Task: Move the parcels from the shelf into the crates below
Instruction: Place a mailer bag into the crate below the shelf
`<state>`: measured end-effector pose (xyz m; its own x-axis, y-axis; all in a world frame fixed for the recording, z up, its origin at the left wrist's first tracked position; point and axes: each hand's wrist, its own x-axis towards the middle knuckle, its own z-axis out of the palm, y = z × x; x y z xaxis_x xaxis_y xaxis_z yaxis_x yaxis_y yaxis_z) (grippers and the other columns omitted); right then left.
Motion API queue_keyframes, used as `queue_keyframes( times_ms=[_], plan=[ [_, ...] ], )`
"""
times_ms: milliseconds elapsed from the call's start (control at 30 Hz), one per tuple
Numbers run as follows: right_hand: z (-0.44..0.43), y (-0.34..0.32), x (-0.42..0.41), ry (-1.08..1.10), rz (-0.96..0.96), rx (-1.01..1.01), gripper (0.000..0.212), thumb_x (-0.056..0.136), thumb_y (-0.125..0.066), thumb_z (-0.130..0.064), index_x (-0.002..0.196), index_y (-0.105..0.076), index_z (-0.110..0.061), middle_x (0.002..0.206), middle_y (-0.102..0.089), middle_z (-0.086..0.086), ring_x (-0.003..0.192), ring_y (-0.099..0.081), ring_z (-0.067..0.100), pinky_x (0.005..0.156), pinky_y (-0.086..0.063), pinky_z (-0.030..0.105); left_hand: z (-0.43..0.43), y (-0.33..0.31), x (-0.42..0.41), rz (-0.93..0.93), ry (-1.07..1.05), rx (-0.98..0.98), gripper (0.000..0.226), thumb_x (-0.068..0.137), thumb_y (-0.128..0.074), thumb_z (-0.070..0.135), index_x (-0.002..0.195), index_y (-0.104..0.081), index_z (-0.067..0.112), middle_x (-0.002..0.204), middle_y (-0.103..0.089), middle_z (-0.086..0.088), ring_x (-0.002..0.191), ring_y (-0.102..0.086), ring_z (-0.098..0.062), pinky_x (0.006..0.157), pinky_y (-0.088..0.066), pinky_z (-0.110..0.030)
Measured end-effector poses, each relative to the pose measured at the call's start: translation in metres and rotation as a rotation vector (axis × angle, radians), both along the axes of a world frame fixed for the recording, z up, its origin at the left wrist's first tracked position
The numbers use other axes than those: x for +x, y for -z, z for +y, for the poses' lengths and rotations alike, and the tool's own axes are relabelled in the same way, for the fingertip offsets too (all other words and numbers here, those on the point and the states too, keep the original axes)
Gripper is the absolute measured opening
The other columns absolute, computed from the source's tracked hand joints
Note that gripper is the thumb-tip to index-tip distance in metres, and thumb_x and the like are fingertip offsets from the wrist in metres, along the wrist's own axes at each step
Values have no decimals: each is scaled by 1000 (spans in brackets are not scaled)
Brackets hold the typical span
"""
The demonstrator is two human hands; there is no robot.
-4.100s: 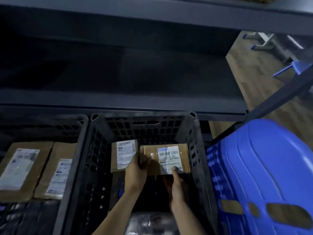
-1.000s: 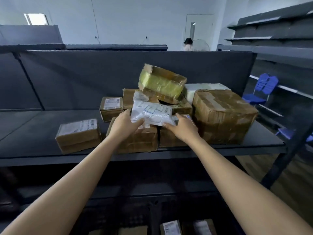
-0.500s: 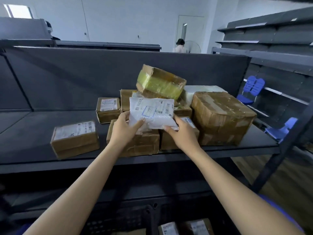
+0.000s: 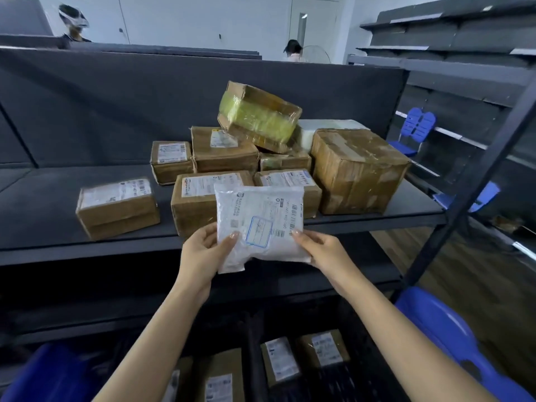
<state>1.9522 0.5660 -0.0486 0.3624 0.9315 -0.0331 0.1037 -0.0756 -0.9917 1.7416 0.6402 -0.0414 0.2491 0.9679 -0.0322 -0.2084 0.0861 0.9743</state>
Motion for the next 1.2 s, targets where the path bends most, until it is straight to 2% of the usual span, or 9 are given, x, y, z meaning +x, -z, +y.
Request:
queue_keyframes(
  times_ms=[233, 333, 433, 567, 700, 800, 900, 1000, 1200],
  plan=[
    [-21, 8, -5, 62, 28, 53, 5, 81, -74, -27, 77, -76, -25, 81, -76, -8, 71, -71, 2, 57, -48, 10, -21, 21, -10, 2, -5, -17, 24, 79, -75, 9, 101, -66, 9, 92, -76, -6, 83, -74, -20, 62, -58, -23],
    [-25, 8, -2, 55, 4, 76, 7, 80, -75, -22, 73, -76, -26, 80, -76, -6, 71, -71, 5, 57, -50, 12, -22, 19, -16, 11, 87, -39, 36, 72, -78, 13, 104, -65, 6, 93, -76, -7, 85, -74, -21, 63, -58, -23],
    [-31, -2, 11, -31, -77, 76, 4, 73, -77, -30, 73, -77, -26, 81, -77, -4, 74, -71, 7, 60, -51, 14, -16, 3, -28, -10, 214, -89, 52, 62, -77, 27, 107, -65, 6, 98, -76, -8, 89, -73, -20, 67, -58, -22],
    [-38, -15, 31, -304, -247, -11, 20, 62, -78, -45, 76, -78, -31, 84, -77, -5, 78, -70, 5, 65, -53, 18, -14, -18, -33, 167, 409, -89, 44, 60, -76, 41, 94, -77, 14, 94, -77, -6, 80, -73, -15, 60, -56, -21],
    [-41, -15, 48, -420, -356, -62, 29, 57, -79, -53, 81, -78, -36, 88, -76, -8, 86, -69, 5, 79, -54, 21, -38, -9, -7, 357, 551, -115, 38, 64, -80, 30, 96, -75, 10, 96, -76, -11, 87, -73, -27, 68, -60, -32],
    [-48, -5, 69, -258, -253, -6, 33, 61, -82, -47, 93, -73, -43, 93, -75, -12, 94, -69, 5, 75, -51, 11, -60, 11, 20, 310, 437, -103, 26, 73, -77, 19, 95, -75, 5, 95, -75, -14, 88, -73, -29, 72, -60, -34],
    [-60, 18, 81, -63, 102, -43, 68, 56, -83, -50, 117, -64, -28, 105, -73, -1, 96, -70, 14, 81, -54, 23, -77, 29, 46, 197, 273, -153, 19, 78, -74, 14, 94, -74, 3, 92, -76, -15, 82, -74, -28, 63, -58, -29],
    [-79, 38, 83, -206, 289, -152, 50, 56, -81, -51, 95, -77, -21, 101, -75, 7, 88, -72, 18, 69, -56, 25, -95, 41, 69, 124, 143, -184, 18, 80, -73, 13, 95, -74, 2, 90, -76, -13, 81, -74, -26, 60, -57, -24],
    [-95, 52, 94, -210, 226, -197, 45, 52, -84, -46, 83, -78, -14, 92, -76, 6, 85, -73, 19, 67, -58, 24, -120, 58, 89, 103, 4, -213, 17, 79, -74, 10, 94, -73, 1, 88, -76, -12, 79, -74, -25, 59, -57, -23]
  ],
)
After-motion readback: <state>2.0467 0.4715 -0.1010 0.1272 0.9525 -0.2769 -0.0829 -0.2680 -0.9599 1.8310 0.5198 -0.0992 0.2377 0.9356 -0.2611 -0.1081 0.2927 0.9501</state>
